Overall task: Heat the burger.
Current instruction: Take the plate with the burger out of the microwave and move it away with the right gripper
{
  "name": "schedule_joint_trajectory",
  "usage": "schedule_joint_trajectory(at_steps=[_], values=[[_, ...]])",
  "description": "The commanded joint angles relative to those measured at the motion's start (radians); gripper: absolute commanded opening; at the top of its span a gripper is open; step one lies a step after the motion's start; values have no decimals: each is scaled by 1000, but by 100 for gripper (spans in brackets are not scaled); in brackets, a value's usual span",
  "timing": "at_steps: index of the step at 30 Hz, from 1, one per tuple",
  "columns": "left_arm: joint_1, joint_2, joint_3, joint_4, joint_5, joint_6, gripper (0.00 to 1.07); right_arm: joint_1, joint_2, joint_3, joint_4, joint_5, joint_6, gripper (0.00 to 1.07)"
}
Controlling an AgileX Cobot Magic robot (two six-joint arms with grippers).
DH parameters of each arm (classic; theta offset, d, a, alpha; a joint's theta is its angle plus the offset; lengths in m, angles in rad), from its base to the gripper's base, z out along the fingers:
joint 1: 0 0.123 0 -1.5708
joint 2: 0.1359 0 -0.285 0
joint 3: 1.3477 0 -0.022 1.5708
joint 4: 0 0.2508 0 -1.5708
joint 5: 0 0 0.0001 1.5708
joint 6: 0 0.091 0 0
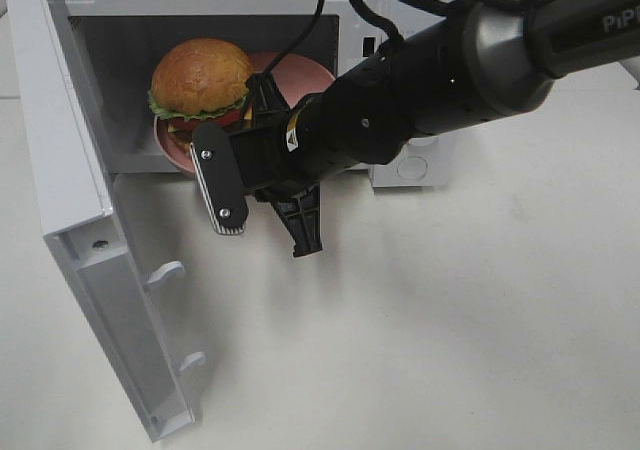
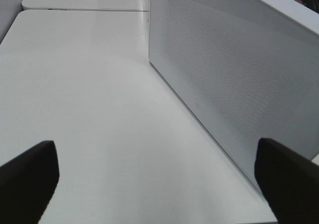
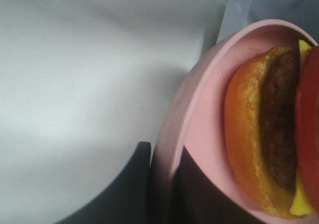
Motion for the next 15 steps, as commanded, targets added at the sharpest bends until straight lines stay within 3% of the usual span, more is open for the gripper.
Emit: schedule_joint_trajectory(at_steps=[1, 15], values=[[3, -16, 3, -7, -5, 0, 100, 8, -60, 36, -2, -77, 4, 0], [3, -16, 3, -7, -5, 0, 100, 20, -224, 228, 13, -77, 5, 0]])
